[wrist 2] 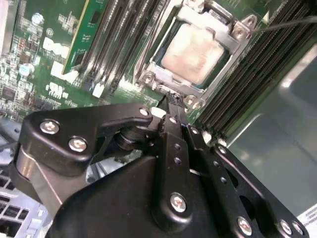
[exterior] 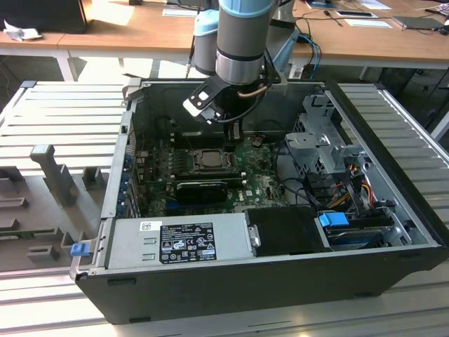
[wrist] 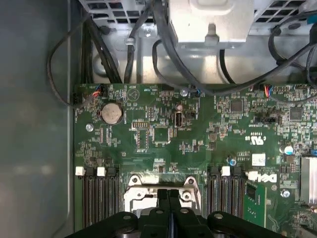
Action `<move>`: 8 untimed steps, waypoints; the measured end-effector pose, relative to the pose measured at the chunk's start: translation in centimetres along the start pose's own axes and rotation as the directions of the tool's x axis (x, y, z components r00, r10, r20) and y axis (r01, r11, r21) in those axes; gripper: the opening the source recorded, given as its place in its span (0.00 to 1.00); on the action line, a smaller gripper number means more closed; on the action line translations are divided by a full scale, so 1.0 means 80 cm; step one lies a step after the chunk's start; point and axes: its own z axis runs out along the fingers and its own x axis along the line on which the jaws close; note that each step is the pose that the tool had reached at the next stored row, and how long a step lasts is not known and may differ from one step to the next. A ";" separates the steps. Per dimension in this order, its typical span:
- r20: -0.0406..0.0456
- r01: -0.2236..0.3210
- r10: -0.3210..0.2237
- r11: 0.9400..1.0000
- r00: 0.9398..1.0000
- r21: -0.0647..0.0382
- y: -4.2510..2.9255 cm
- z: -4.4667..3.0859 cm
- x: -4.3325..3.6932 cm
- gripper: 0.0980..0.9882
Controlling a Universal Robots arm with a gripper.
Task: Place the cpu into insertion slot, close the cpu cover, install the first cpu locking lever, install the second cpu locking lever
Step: 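Close the cpu cover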
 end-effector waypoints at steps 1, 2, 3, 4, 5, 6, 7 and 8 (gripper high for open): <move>0.000 0.000 0.000 1.000 1.000 0.000 -0.0118 0.0005 0.000 0.01; 0.000 0.000 0.000 1.000 1.000 0.000 -0.0173 0.0008 0.000 0.01; -0.001 0.001 -0.001 1.000 1.000 0.000 -0.0221 0.0012 0.000 0.01; -0.002 0.003 -0.003 1.000 1.000 0.000 -0.0275 0.0018 0.000 0.01; -0.003 0.005 -0.005 1.000 1.000 0.000 -0.0298 0.0023 0.000 0.01; -0.003 0.005 -0.005 1.000 1.000 0.000 -0.0324 0.0023 0.000 0.01; -0.003 0.005 -0.005 1.000 1.000 0.000 -0.0347 0.0024 0.000 0.01; -0.003 0.005 -0.005 1.000 1.000 0.000 -0.0375 0.0024 0.000 0.01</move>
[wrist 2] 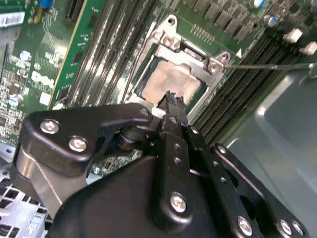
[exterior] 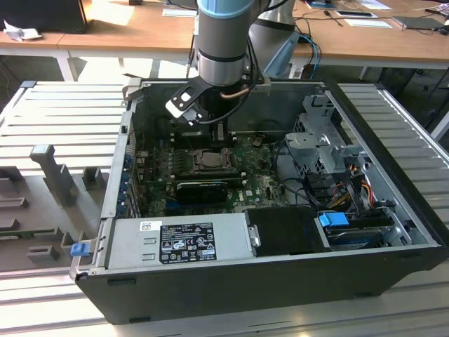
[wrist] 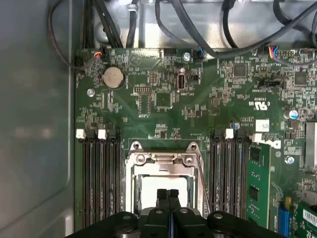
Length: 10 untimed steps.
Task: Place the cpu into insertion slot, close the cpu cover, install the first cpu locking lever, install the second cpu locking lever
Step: 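Close the cpu cover, then install the first cpu locking lever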
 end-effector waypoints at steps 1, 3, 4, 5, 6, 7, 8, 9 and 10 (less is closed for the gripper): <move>-0.001 0.000 0.000 1.000 1.000 0.000 -0.0028 0.0000 0.000 0.01; -0.002 0.000 0.000 1.000 1.000 0.000 -0.0051 0.0000 0.000 0.01; -0.003 0.000 0.000 1.000 1.000 0.000 -0.0065 0.0001 0.000 0.01; -0.003 0.000 0.000 1.000 1.000 0.000 -0.0070 0.0000 0.000 0.01; -0.003 0.000 0.000 1.000 1.000 0.000 -0.0070 0.0000 0.000 0.01; -0.003 0.000 0.000 1.000 1.000 0.000 -0.0071 0.0000 0.000 0.01; -0.003 0.000 0.000 1.000 1.000 0.000 -0.0071 0.0000 0.000 0.01; -0.003 0.000 0.000 1.000 1.000 0.000 -0.0072 -0.0003 0.000 0.01; -0.003 0.000 0.000 1.000 1.000 0.000 -0.0072 -0.0007 0.000 0.01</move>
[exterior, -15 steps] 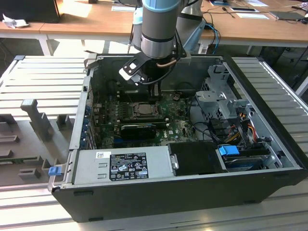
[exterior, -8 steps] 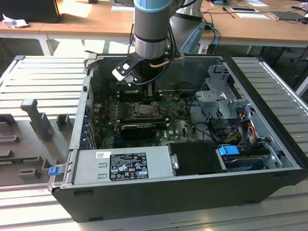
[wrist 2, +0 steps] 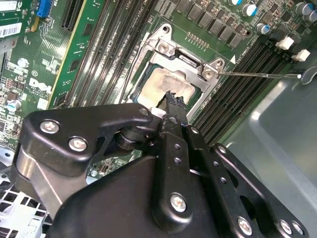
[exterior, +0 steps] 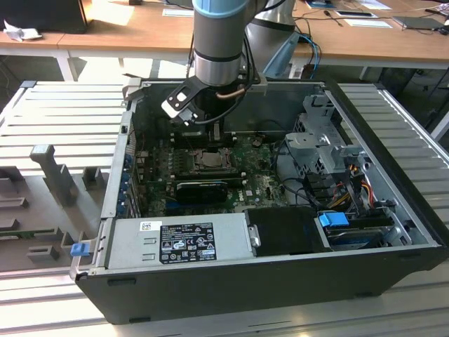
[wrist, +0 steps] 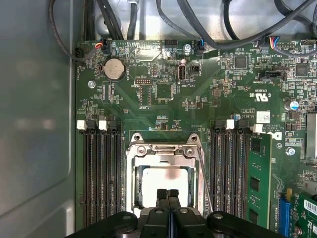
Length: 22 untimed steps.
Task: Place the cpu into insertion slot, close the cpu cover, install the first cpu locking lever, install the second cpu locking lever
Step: 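Install the first cpu locking lever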
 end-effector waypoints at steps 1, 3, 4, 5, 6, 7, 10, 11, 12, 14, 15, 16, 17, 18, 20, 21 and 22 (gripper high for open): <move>0.000 0.000 0.000 1.000 1.000 0.000 0.0000 -0.0001 0.000 0.01; 0.000 0.000 0.000 1.000 1.000 0.000 0.0000 -0.0007 0.000 0.01; 0.000 0.000 0.000 1.000 1.000 0.000 0.0000 -0.0008 0.000 0.01; 0.000 0.000 0.000 1.000 1.000 0.000 0.0000 -0.0008 0.000 0.01; 0.000 0.000 0.000 1.000 1.000 0.000 0.0000 -0.0008 0.000 0.01; 0.000 0.000 0.000 1.000 1.000 0.000 0.0000 -0.0009 0.000 0.01; 0.000 0.000 0.000 1.000 1.000 0.000 0.0000 -0.0013 0.000 0.01; 0.000 0.000 0.000 1.000 1.000 0.000 0.0000 -0.0013 0.000 0.01; 0.000 0.000 0.000 1.000 1.000 0.000 0.0000 -0.0014 0.000 0.01; 0.000 0.000 0.000 1.000 1.000 0.000 0.0000 -0.0017 0.000 0.01; 0.000 0.000 0.000 1.000 1.000 0.000 0.0000 -0.0019 0.000 0.01; 0.000 0.000 0.000 1.000 1.000 0.000 0.0000 -0.0022 0.000 0.01; 0.000 0.000 0.000 1.000 1.000 0.000 0.0000 -0.0027 0.000 0.01; 0.000 0.000 0.000 1.000 1.000 0.000 0.0000 -0.0034 0.000 0.01; 0.000 0.000 0.000 1.000 1.000 0.000 0.0001 -0.0044 0.000 0.01; 0.001 0.000 0.000 1.000 1.000 0.000 0.0001 -0.0049 0.000 0.01; 0.000 0.000 0.000 1.000 1.000 0.000 0.0001 -0.0052 0.000 0.01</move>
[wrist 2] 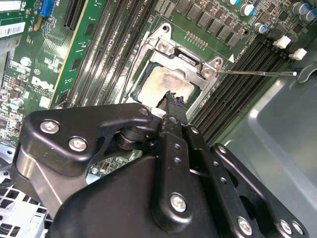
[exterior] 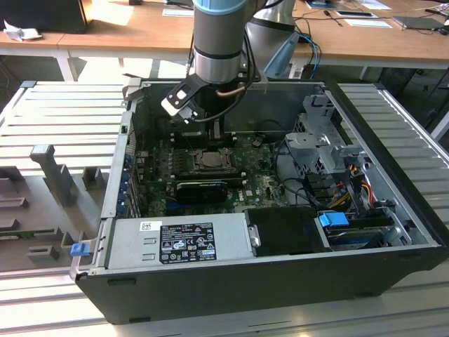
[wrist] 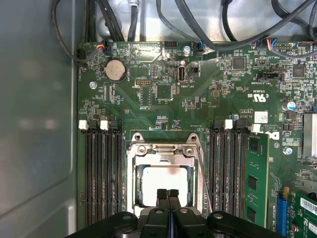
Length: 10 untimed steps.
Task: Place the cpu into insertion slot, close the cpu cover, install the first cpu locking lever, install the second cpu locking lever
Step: 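Install the first cpu locking lever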
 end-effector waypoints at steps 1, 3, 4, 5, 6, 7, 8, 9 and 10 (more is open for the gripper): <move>0.000 0.000 0.000 1.000 1.000 0.000 0.0000 -0.0007 0.000 0.01; 0.000 0.000 0.000 1.000 1.000 0.000 0.0000 -0.0011 0.000 0.01; 0.001 0.000 0.000 1.000 1.000 0.000 0.0000 -0.0019 0.000 0.01; 0.000 0.000 0.000 1.000 1.000 0.000 0.0000 -0.0025 0.000 0.01; 0.000 0.000 0.000 1.000 1.000 0.000 0.0000 -0.0032 0.000 0.01; 0.000 0.000 0.000 1.000 1.000 0.000 0.0000 -0.0037 0.000 0.01; 0.000 0.000 0.000 1.000 1.000 0.000 0.0000 -0.0039 0.000 0.01; 0.001 0.000 0.000 1.000 1.000 0.000 0.0000 -0.0045 0.000 0.01; 0.000 0.000 0.000 1.000 1.000 0.000 0.0000 -0.0055 0.000 0.01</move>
